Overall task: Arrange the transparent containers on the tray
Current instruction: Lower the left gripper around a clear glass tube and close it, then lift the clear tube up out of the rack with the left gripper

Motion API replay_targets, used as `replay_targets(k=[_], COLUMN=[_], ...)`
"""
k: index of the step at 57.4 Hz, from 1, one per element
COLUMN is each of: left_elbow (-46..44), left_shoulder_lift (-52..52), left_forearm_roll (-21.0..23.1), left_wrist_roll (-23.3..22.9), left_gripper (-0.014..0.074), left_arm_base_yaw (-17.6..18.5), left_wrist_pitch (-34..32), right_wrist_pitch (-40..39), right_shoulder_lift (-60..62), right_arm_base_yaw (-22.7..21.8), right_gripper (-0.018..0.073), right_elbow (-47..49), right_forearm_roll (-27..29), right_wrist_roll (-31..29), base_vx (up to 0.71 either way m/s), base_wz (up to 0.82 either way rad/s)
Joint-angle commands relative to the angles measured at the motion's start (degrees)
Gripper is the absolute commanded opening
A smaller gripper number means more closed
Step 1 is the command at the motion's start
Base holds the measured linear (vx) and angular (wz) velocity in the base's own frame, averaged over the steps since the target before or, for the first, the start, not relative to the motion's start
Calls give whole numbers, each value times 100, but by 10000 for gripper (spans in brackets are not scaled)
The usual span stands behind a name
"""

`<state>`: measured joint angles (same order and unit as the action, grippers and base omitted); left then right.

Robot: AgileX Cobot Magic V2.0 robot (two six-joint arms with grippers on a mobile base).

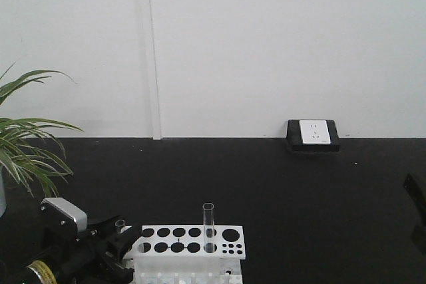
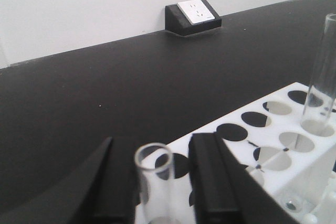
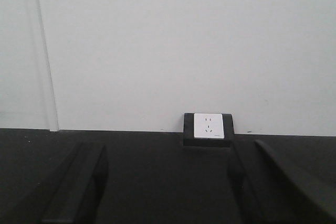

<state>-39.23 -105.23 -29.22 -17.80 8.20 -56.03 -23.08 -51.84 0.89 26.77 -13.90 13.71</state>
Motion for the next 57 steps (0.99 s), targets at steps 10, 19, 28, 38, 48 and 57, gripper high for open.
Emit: replay_targets(k=[10,19,28,38,48,57], left_elbow=[-161,-210,-456,-1145,-1727,-1773], left_shoulder_lift=[205,285,851,1947,2794,3395], left_forearm_roll=[125,127,120,-16,-764,-1318], left_wrist_roll=[-53,-66,-337,-879,-1561,-2359], left_gripper=[87,-9,-8,-8,-8,-8], left_arm_base_yaw=[33,33,33,33,33,33], left_wrist_pitch=[-493,-491,-57,1049,2143,2501], right_wrist_pitch=[-494,-499,-499,-564,-649,-677], right_shoulder_lift=[51,51,51,51,51,-36], right_arm_base_yaw=[-25,-25,-25,-25,264,680], right_gripper=[525,525,525,524,510,496], right_elbow=[164,164,164,176,181,181], right_forearm_roll=[-9,-9,-14,-258,-440,-459], right_wrist_roll=[-25,-25,-25,-20,-61,-89], base_vx=[0,0,0,0,0,0], base_wz=[0,0,0,0,0,0])
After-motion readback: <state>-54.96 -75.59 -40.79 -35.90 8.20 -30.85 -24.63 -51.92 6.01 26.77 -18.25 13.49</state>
